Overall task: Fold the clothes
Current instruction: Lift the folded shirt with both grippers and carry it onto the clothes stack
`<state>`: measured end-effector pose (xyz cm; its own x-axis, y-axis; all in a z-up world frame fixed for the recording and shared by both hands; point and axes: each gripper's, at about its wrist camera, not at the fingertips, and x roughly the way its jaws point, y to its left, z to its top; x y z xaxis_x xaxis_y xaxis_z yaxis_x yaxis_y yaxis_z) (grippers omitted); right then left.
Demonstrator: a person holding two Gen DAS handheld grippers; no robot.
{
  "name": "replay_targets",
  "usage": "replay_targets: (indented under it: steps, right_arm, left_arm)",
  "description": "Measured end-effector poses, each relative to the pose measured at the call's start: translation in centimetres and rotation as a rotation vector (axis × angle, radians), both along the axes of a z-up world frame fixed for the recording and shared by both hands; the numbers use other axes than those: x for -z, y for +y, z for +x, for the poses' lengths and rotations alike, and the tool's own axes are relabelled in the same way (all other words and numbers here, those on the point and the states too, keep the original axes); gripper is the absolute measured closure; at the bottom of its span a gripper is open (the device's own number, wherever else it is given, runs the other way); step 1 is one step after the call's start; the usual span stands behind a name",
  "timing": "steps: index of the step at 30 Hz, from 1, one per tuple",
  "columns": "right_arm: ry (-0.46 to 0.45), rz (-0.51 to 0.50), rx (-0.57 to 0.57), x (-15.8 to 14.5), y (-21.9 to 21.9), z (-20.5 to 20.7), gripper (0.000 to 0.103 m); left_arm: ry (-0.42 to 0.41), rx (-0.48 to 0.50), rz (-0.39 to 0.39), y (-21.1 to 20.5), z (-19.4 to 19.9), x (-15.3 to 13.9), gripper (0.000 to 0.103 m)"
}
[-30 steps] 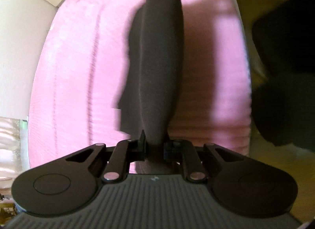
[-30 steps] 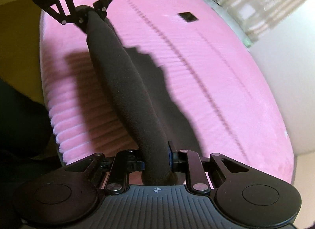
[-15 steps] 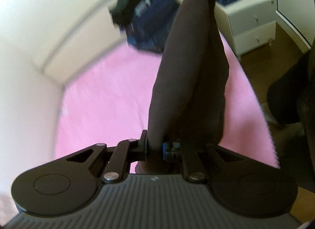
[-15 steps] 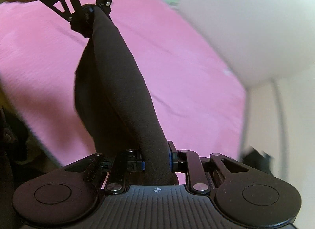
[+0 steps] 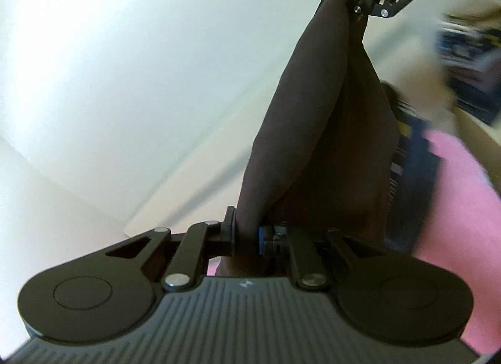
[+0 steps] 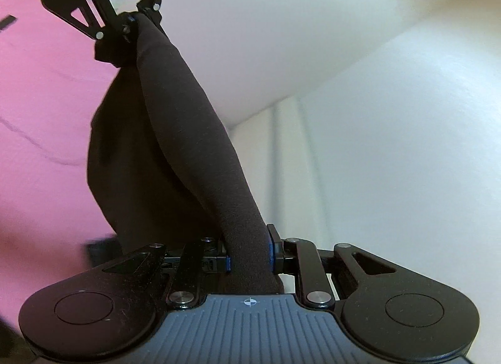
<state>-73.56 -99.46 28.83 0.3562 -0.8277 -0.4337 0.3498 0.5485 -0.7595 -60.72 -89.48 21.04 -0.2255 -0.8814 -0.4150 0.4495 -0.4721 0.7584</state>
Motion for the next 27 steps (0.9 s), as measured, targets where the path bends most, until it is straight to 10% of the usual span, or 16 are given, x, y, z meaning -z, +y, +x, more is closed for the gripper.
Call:
replay_targets:
  steps: [4,8,14,16,27]
  right_arm:
    - [-0.025,-0.149,-0.016,-1.2,-8.7,-3.9,0.084]
    - [-0.04,-0.131,0.006,4.9,-13.2,-7.0,0.084]
    - [0.036,0.216,0.023,18.7,-15.9,-9.8,0.084]
    - [0.046,0.219,0.013,20.4,-14.9,-10.2,0.084]
    - [-0.021,0.229,0.012,18.8,-14.3,-10.2,0.084]
  left_arm:
    - [0.013,-0.043,-0.109,-8.7,-5.9,-1.9,0.092]
    - [0.016,-0.036,-0.067,-13.6,-10.5,3.8,0.092]
    - [-0.028,-0.099,0.328,-17.3,-16.5,21.0,0.091]
    - [-0.097,-0.088,0.242,-15.8,-17.5,23.3,0.093]
    - [-0.186,-0.071,0.147,-14.1,-17.7,21.5,0.093]
